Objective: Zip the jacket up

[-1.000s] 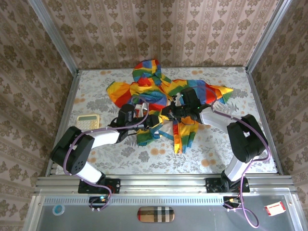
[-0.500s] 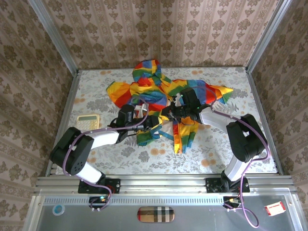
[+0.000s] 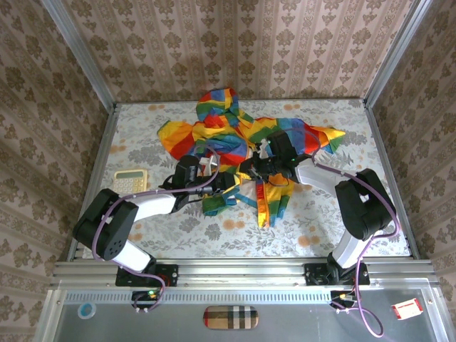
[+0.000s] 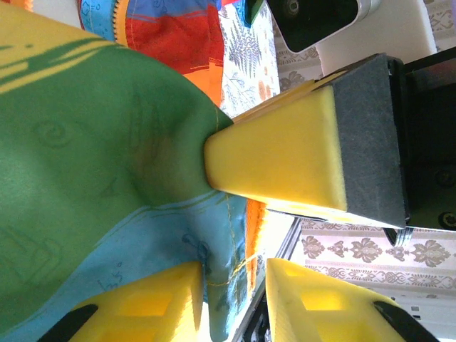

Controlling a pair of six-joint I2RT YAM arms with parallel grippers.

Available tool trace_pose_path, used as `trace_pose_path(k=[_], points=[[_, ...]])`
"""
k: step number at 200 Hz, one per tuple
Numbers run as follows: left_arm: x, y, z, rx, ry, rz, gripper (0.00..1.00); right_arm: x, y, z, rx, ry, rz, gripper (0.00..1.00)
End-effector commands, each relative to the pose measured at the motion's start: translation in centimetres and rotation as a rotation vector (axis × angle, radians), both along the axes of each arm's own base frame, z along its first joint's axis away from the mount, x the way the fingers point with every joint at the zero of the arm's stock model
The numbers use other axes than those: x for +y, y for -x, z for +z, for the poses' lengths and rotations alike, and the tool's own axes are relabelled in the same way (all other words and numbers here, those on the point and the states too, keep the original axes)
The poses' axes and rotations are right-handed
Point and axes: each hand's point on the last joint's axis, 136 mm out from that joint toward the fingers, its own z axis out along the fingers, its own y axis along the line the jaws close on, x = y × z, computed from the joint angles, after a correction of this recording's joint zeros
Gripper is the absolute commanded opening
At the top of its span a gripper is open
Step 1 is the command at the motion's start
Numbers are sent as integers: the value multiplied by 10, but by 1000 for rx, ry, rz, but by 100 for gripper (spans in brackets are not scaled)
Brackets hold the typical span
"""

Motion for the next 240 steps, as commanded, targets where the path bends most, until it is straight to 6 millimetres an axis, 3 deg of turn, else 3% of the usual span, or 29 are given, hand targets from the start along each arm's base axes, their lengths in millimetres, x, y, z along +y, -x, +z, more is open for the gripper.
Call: trace_pose_path(k=[1, 81, 108, 135, 211, 240], points=[[1, 4, 12, -51, 15, -19, 29, -5, -3, -10, 8, 35, -5, 0], [-5, 3, 16, -60, 24, -53, 0, -2, -7, -2, -6, 33, 7, 0], [-4, 1, 15, -71, 7, -52, 0, -8, -7, 0, -11, 68, 12, 20], [-1, -1, 12, -88, -48, -43, 0, -28, -2, -5, -30, 167, 4, 38], [15, 2, -5, -121, -239, -32, 0, -113, 64, -62, 45, 582, -29, 47], [12, 4, -8, -128, -245, -33, 0, -131, 97, -68, 83, 614, -49, 37]])
